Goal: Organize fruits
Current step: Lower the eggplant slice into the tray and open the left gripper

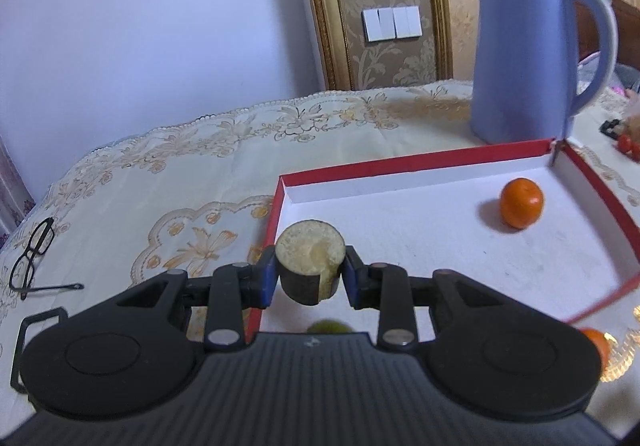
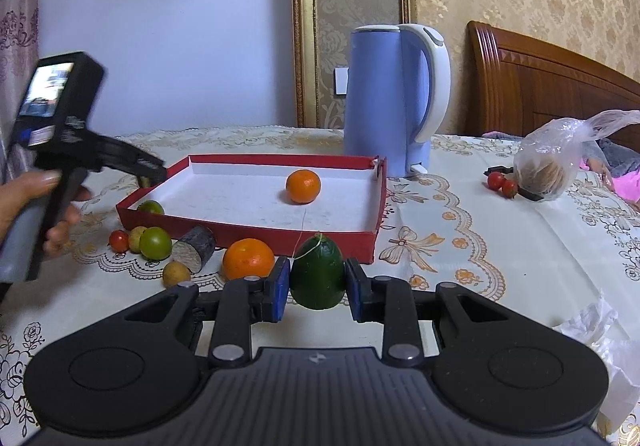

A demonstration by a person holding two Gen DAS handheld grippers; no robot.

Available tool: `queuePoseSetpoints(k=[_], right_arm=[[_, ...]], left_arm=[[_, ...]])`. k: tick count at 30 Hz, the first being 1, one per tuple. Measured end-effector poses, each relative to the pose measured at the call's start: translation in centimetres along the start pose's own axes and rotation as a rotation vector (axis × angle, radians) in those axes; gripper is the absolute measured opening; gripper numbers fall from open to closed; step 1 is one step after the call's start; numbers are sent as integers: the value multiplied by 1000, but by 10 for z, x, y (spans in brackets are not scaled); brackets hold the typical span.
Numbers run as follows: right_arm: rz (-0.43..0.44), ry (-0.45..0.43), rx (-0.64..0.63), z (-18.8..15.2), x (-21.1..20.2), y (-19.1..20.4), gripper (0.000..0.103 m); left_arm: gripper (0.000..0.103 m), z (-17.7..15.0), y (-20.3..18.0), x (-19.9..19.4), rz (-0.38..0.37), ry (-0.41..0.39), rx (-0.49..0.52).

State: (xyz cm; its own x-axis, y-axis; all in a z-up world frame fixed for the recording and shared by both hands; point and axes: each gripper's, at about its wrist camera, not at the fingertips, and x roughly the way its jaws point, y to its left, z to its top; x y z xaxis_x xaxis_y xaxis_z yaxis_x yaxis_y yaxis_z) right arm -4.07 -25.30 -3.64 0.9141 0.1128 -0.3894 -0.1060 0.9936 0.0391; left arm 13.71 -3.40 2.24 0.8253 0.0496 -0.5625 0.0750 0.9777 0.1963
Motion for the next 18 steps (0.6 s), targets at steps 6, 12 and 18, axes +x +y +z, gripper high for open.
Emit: queuePoseSetpoints(k=[6,12,18], right_arm=[[-2,-5,3,0,-4,-1,29],[-12,-4,7,0,-6,-5,29],[-19,-6,11,0,-9,-7,29]], left_arm=[[30,11,-11,34,26,48,11],[30,21,-17,59,27,84,13],[30,26,-23,78,27,117,14]])
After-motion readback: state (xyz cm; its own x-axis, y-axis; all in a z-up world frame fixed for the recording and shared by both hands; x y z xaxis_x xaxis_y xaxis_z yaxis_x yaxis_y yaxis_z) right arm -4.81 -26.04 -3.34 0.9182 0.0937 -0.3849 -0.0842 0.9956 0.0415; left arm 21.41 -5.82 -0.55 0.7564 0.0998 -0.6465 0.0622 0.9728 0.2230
